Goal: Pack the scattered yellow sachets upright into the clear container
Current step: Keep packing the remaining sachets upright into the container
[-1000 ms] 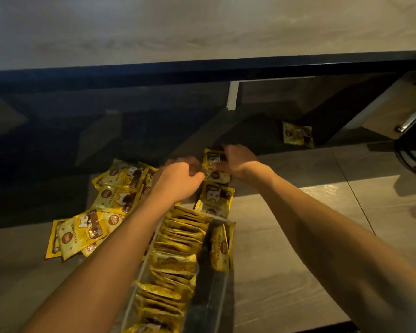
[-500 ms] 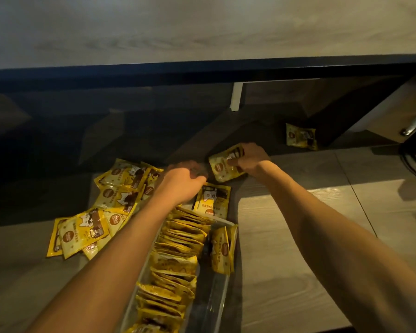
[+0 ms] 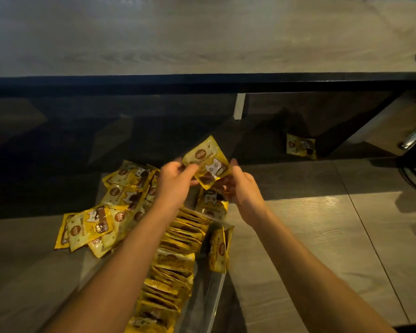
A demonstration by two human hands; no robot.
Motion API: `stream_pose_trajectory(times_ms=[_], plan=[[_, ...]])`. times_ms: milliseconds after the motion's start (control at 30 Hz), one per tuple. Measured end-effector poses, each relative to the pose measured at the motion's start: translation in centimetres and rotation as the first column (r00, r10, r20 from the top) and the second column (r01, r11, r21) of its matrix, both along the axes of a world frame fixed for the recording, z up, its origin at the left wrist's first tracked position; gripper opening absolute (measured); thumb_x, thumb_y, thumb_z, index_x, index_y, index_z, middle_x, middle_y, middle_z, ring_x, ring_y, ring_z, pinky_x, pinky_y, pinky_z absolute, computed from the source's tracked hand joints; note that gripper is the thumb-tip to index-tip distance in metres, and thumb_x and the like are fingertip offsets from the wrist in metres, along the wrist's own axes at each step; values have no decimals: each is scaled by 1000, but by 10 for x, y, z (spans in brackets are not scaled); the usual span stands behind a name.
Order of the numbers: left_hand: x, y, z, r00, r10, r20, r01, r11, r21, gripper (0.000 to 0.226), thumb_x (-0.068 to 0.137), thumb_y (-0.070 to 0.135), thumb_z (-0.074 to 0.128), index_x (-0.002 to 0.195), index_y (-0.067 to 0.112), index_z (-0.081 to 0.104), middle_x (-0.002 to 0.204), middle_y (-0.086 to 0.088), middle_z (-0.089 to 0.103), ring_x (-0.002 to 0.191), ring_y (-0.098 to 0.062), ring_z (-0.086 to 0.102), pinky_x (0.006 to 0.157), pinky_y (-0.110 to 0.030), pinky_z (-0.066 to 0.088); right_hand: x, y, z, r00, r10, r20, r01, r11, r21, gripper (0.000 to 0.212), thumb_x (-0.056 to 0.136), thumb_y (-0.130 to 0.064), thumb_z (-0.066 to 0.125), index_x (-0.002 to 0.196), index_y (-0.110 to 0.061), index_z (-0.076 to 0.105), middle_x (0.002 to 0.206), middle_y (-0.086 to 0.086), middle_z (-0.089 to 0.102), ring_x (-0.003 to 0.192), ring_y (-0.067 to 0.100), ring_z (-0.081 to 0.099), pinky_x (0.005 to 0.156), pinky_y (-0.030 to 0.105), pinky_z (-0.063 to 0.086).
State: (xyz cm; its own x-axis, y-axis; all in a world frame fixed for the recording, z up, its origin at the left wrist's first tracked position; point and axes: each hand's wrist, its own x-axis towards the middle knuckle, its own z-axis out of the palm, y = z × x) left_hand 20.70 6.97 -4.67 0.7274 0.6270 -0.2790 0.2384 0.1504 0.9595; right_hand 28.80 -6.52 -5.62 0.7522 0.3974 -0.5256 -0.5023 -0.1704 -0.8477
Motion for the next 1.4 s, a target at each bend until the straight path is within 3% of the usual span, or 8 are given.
stream_pose_trajectory(times_ms=[133, 300, 533, 700, 833, 1000, 1167, 1400], plan=[[-9, 12, 5, 983, 153, 105, -141, 984, -113, 11, 86, 31, 67, 95, 29, 74, 93, 4, 79, 87, -15, 76, 67, -29, 61, 19, -12, -14, 869, 322, 376, -159, 901, -404, 28, 99, -24, 46, 110, -9, 68, 105, 13, 71, 101, 29, 66, 89, 48, 54], [-19, 21, 5, 963, 231, 137, -202, 960, -194, 15, 85, 30, 63, 87, 39, 75, 92, 1, 79, 86, -18, 76, 64, -30, 59, 30, 3, -21, 79, 939, 334, -476, 330, -815, 54, 93, -17, 60, 143, -28, 45, 145, 3, 48, 129, 24, 48, 103, 39, 44], [-19, 28, -1, 983, 186, -13, -186, 972, -145, 9, 98, 31, 58, 102, 34, 65, 87, 9, 78, 79, -7, 74, 56, -17, 52, 35, 15, -32, -131, 971, 201, -415, 131, -900, 57, 95, -25, 59, 148, -27, 38, 156, 2, 31, 142, 26, 25, 112, 39, 33], [-16, 30, -7, 985, 166, -49, -172, 971, -168, 21, 97, 18, 58, 113, 30, 65, 93, 5, 77, 82, -9, 75, 63, -22, 56, 36, 9, -36, 23, 979, 203, -259, 202, -945, 57, 87, -30, 69, 136, -17, 43, 138, 8, 45, 125, 28, 46, 94, 36, 45], [-11, 29, -7, 985, 164, -57, -171, 973, -156, 27, 98, 15, 56, 117, 33, 62, 103, 4, 75, 95, -12, 72, 85, -36, 58, 43, -10, -30, 402, 913, 76, -365, 236, -901, 42, 95, -33, 59, 132, -18, 45, 118, 8, 61, 104, 24, 61, 78, 32, 50], [-2, 19, 0, 984, 165, -61, -172, 975, -143, 34, 99, 14, 54, 126, 35, 59, 112, 3, 72, 102, -13, 70, 91, -37, 57, 42, -37, -15, 958, 227, 174, -163, 933, -320, 28, 96, -28, 60, 118, -11, 60, 109, 10, 71, 94, 21, 69, 80, 39, 57], [15, -12, 8, 999, 32, -44, -43, 961, -273, 31, 102, 17, 46, 117, 42, 58, 113, 6, 72, 107, -14, 66, 93, -38, 48, 9, -28, 9, 984, -81, 155, 76, 996, 40, 14, 95, -32, 59, 105, -22, 61, 89, -8, 76, 80, 6, 71, 58, 20, 52], [37, -52, 14, 989, -120, 86, 141, 938, -315, 11, 99, 32, 57, 108, 30, 63, 99, 8, 78, 95, -11, 74, 78, -30, 57, 2, -30, 6, 839, -24, 543, 207, 938, -279, 30, 97, -39, 52, 74, -22, 63, 64, -9, 63, 61, 2, 60, 56, 30, 48]])
